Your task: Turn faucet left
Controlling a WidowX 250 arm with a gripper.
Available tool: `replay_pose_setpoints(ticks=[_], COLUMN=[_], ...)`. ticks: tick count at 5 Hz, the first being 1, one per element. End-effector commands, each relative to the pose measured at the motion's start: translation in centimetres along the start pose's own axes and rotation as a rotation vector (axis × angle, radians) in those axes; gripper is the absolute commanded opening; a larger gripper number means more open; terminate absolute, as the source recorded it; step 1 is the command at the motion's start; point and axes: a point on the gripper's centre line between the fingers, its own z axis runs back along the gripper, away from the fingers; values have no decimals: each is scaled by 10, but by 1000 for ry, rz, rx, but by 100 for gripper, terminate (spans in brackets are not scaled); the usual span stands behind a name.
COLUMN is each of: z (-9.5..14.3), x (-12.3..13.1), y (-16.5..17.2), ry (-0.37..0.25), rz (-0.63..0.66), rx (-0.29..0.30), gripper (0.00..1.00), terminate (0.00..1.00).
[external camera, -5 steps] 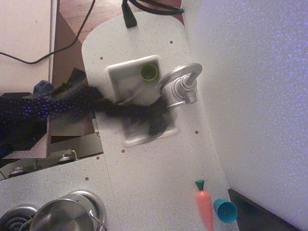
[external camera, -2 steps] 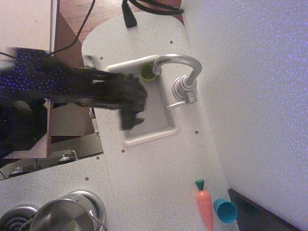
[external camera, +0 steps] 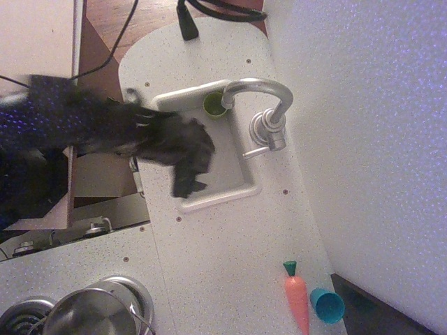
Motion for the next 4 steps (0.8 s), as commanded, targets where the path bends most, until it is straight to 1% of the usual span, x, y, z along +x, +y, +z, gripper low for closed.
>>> replay_pose_setpoints(ticks=[1, 2, 3, 4], z=[40, 22, 15, 12], x=[50, 57, 58, 52], y=[74, 80, 68, 47], ry=[-256, -183, -134, -103], rz=[236, 159, 100, 69], rx=[-136, -109, -124, -118], gripper=[100, 100, 100, 100], terminate=[0, 0, 0, 0])
